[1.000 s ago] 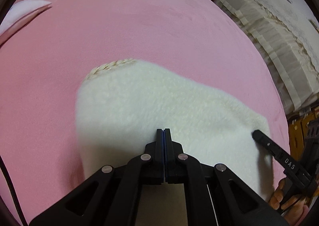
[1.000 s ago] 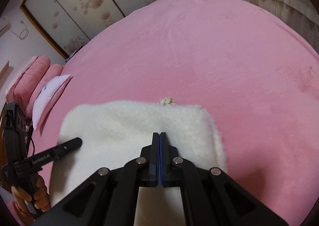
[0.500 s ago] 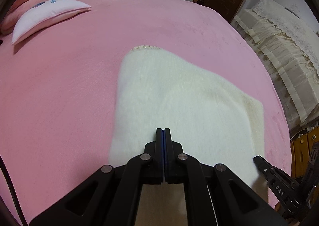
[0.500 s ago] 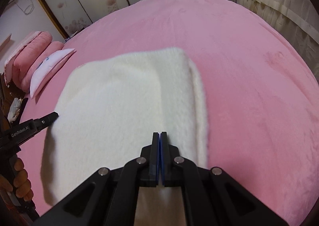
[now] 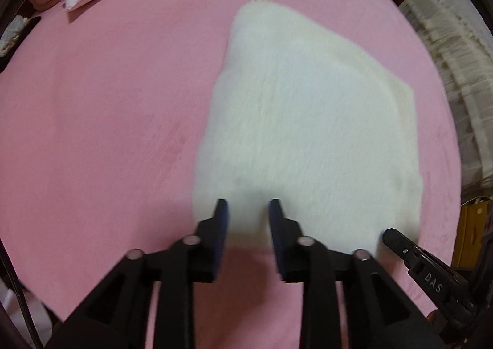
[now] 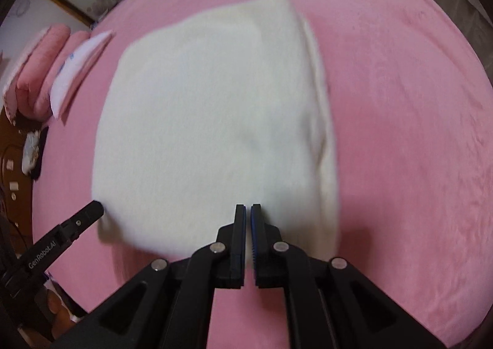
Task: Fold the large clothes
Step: 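Smooth the top of the cardigan bundle with both closed tools, then grasp the cardigan bundle edge with the right tool and lift it, then carry the bundle with the right tool to the pillows and release it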
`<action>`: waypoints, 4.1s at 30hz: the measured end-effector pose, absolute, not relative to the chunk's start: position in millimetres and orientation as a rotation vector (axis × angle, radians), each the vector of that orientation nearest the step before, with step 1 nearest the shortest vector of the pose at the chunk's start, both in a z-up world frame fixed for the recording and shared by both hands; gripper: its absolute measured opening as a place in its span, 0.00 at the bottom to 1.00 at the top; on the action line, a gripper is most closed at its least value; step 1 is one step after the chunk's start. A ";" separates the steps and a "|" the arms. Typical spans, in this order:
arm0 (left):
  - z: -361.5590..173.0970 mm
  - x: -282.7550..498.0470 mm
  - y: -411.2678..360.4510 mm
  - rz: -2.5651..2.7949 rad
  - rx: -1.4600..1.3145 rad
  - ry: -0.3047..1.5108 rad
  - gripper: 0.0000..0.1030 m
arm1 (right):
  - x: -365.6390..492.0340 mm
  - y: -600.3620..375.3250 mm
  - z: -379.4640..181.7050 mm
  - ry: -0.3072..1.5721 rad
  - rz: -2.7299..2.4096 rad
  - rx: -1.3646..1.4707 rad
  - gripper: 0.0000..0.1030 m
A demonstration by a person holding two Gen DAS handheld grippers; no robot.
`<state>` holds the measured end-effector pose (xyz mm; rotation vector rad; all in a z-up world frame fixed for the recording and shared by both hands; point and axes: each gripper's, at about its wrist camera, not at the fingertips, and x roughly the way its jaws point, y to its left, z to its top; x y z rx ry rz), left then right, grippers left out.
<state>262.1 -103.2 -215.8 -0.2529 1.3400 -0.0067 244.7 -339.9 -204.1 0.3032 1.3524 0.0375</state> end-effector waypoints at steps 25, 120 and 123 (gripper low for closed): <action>-142.3 219.6 -116.1 -0.035 -0.076 1.447 0.83 | 207.5 -314.7 -114.3 1.406 0.116 0.141 0.98; -290.0 416.5 515.5 0.062 -0.315 1.237 0.69 | 386.1 241.9 -266.3 1.148 0.654 0.321 0.35; -310.4 408.3 532.0 0.057 -0.486 1.119 0.78 | 385.9 222.4 -294.0 1.141 0.642 0.399 0.38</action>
